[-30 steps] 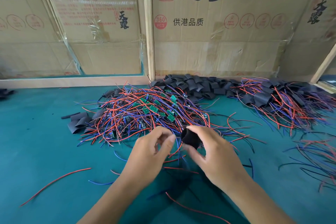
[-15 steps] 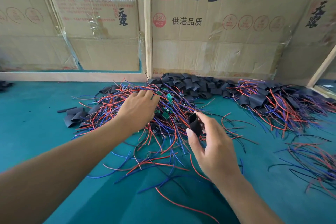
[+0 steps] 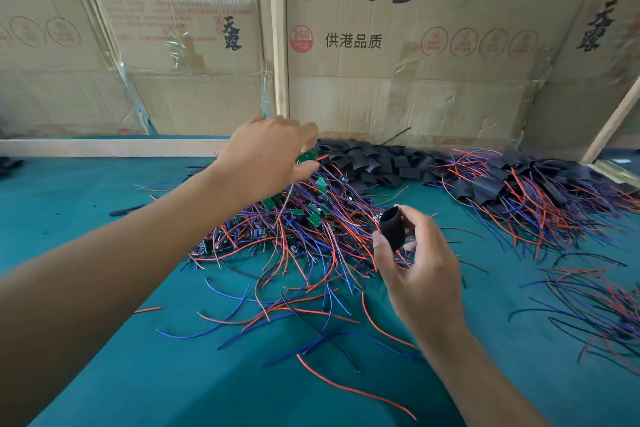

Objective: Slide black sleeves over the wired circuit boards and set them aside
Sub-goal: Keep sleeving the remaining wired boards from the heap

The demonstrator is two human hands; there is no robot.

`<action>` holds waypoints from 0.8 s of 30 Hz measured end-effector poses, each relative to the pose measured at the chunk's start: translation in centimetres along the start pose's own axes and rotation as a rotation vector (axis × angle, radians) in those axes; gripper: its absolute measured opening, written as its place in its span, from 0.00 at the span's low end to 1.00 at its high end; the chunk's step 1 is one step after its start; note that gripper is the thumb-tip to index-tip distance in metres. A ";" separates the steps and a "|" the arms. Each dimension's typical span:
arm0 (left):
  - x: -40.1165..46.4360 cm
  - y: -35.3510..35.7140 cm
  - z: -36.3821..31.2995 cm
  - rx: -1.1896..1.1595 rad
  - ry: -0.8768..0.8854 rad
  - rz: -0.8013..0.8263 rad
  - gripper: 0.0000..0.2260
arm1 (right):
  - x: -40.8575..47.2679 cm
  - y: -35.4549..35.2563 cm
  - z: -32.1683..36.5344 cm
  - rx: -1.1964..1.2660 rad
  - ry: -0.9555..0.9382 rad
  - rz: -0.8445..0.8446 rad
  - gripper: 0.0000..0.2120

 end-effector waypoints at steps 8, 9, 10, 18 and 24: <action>-0.7 0.8 1.3 -0.511 -0.151 0.097 0.12 | 0.1 -0.2 -0.1 0.015 0.013 0.004 0.19; -0.9 0.4 1.8 -0.664 -0.211 0.042 0.10 | 0.1 -0.2 -0.1 0.016 0.013 0.009 0.19; -1.3 0.2 2.6 -0.848 -0.289 -0.024 0.08 | 0.1 -0.2 -0.1 0.017 0.014 0.014 0.19; -7.6 6.0 0.6 -2.033 -0.742 -0.109 0.14 | 0.1 0.3 -0.3 0.033 0.045 0.070 0.19; -10.6 9.0 -2.7 -2.211 -0.805 -0.108 0.15 | 0.1 0.5 -0.2 0.043 0.032 0.092 0.18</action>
Point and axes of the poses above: each hand's wrist, its own x-axis towards the middle knuckle, its own y-axis out of the palm, z = x × y, the point moved 10 cm from there along x, towards the middle knuckle, and after that the axes turned 3 degrees about x, right-handed, at the moved point
